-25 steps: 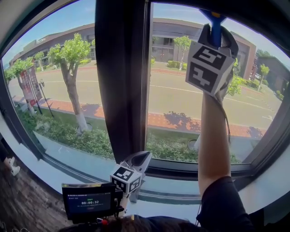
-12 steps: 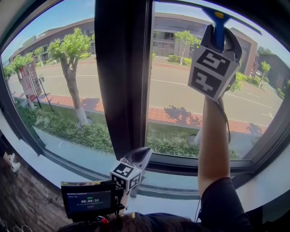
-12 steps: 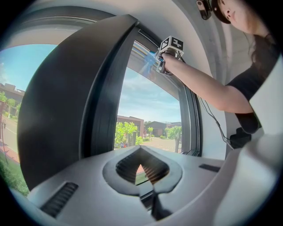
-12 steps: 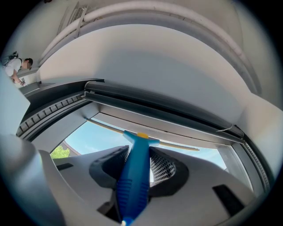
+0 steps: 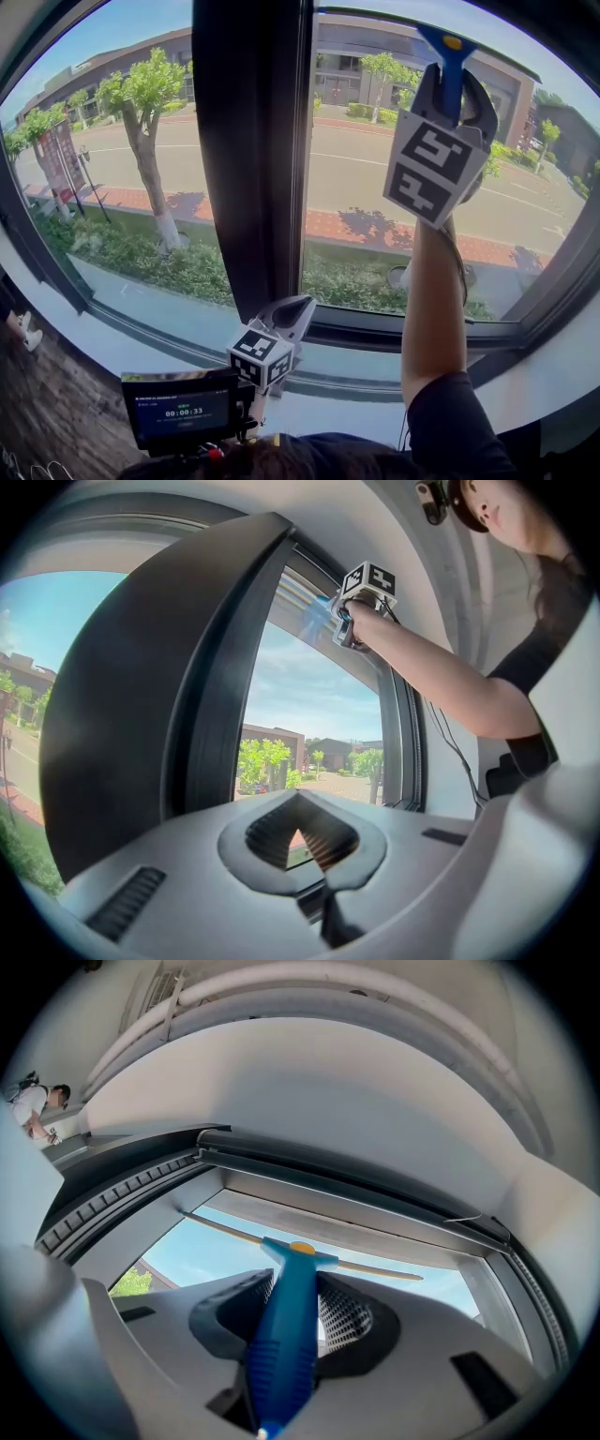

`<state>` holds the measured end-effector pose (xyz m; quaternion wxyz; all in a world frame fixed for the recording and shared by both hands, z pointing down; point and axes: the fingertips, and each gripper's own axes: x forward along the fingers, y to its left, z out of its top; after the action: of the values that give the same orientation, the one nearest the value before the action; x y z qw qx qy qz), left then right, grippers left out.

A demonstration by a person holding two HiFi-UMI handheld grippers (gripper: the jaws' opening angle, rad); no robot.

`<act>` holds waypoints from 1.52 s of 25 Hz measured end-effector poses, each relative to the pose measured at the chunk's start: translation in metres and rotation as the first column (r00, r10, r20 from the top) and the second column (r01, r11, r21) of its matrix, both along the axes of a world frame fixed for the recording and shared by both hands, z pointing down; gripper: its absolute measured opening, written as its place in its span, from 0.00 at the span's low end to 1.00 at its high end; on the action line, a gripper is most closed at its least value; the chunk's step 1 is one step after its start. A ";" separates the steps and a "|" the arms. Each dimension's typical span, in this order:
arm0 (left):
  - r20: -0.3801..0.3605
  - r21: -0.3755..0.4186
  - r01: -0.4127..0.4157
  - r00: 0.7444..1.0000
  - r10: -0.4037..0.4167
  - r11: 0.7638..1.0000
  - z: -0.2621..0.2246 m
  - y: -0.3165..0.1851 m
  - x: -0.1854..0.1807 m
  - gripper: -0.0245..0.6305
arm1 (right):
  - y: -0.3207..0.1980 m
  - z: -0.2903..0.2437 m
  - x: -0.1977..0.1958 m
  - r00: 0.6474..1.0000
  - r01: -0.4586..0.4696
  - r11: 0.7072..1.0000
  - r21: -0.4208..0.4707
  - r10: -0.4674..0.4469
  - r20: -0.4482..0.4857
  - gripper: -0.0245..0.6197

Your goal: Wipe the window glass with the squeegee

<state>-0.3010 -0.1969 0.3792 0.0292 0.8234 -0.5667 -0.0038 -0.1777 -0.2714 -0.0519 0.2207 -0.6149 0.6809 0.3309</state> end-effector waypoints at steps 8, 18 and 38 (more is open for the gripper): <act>-0.008 -0.018 0.005 1.000 -0.006 1.000 0.007 0.000 -0.003 0.04 | -0.004 0.034 0.001 1.000 -0.006 1.000 -0.026 0.005 -0.026 0.26; 0.002 -0.023 -0.008 1.000 0.008 1.000 0.004 0.003 0.003 0.04 | -0.005 0.062 -0.002 0.999 0.004 0.998 -0.061 -0.007 -0.041 0.26; 0.024 -0.040 -0.020 0.999 0.021 0.999 0.002 0.003 0.005 0.04 | -0.017 0.140 -0.003 0.996 -0.002 0.989 -0.145 -0.011 -0.085 0.26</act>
<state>-0.2962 -0.1935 0.3816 0.0385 0.8285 -0.5584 0.0177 -0.1810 -0.2880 0.0879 0.1471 -0.6131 0.7133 0.3061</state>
